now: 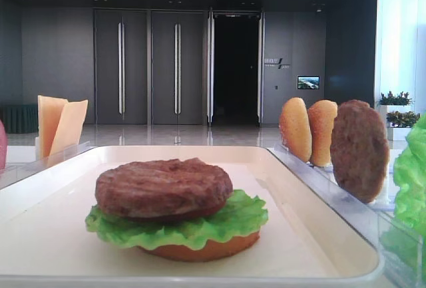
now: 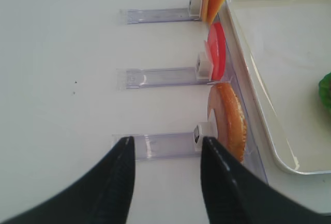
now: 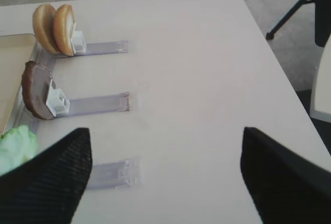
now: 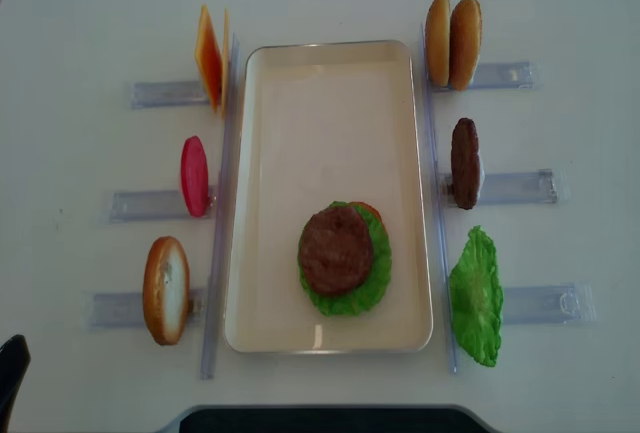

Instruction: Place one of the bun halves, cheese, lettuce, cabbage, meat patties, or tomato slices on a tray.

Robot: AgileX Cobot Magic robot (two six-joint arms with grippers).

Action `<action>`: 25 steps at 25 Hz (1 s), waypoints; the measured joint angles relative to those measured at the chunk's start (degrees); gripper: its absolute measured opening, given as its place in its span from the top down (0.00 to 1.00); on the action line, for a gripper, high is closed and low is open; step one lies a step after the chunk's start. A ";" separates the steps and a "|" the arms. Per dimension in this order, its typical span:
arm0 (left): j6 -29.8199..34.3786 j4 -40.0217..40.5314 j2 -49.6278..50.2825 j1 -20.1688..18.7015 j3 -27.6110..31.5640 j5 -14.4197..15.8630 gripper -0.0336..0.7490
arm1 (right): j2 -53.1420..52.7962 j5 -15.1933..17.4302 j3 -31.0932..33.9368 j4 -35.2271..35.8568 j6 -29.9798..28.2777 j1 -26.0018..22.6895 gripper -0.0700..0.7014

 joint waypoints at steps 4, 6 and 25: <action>0.00 0.00 0.00 0.00 0.00 0.00 0.54 | 0.00 -2.71 3.07 0.50 -1.52 0.00 0.15; 0.00 0.00 0.00 0.00 0.00 0.00 0.54 | 0.00 -2.44 4.73 0.50 -2.46 0.00 0.15; 0.00 0.00 0.00 0.00 0.00 0.00 0.54 | 0.00 -2.07 5.63 0.68 -3.70 0.00 0.15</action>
